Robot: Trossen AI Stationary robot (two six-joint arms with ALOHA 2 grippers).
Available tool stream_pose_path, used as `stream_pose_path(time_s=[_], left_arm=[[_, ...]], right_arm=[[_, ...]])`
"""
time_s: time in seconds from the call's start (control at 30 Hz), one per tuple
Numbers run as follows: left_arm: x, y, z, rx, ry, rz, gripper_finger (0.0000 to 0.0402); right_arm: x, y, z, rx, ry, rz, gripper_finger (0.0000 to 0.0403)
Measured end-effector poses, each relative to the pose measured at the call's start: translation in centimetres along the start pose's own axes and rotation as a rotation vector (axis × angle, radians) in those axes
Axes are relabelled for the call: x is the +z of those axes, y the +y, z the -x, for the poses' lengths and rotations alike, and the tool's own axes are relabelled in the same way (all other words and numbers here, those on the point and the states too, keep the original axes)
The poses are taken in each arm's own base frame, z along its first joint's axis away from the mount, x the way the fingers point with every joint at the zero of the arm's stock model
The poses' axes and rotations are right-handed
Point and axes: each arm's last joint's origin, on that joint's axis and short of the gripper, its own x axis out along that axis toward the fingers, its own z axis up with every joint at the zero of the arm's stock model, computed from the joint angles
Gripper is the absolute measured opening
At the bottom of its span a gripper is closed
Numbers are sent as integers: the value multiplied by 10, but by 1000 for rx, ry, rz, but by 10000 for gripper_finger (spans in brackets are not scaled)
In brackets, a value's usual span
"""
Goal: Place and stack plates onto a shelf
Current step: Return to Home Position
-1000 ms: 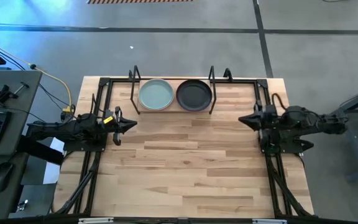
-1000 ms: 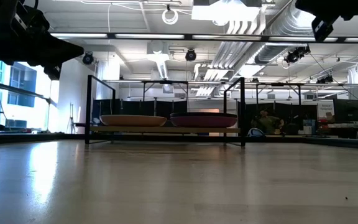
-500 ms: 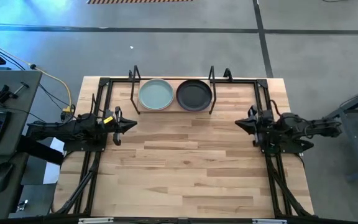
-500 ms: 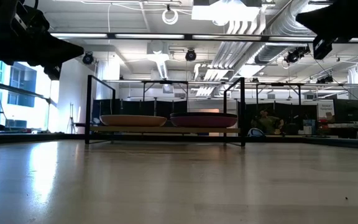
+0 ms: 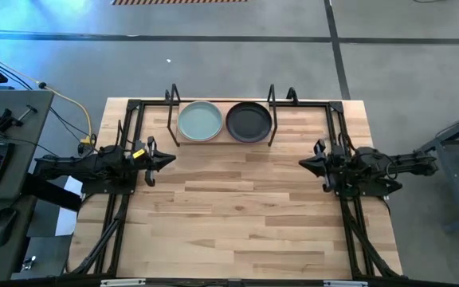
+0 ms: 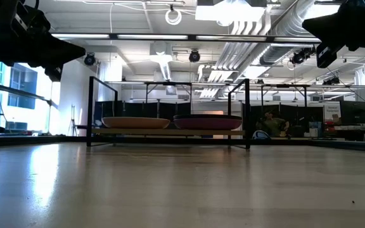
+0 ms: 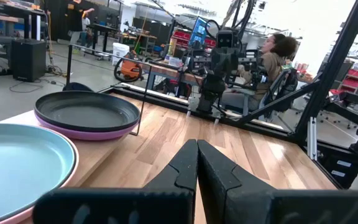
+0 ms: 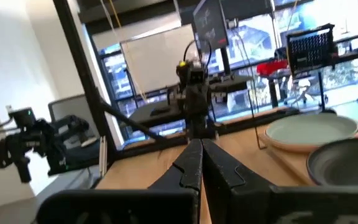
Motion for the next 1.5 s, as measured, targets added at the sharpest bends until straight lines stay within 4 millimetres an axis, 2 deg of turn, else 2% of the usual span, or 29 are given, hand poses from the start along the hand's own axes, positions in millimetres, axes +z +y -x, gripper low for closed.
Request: stream_pose_path(time_s=[0.2,0.5,0.63,0.77,0.97,1.1,1.5], left_arm=[[0,0,0,0,0,0,0],[0,0,0,0,0,0,0],[0,0,0,0,0,0,0],[0,0,0,0,0,0,0],[0,0,0,1,0,0,0],[0,0,0,0,0,0,0],[0,0,0,0,0,0,0]], right_arm=[[-16,-4,0,1,14,-1,0],[-16,-5,2,-34,7,111,0],[-22,-7,2,-66,67,149,0],[-27,-8,2,-52,126,142,0],[-27,-8,2,-45,128,140,0],[-27,-7,2,-48,128,65,0],[-27,-7,2,-48,128,63,0]])
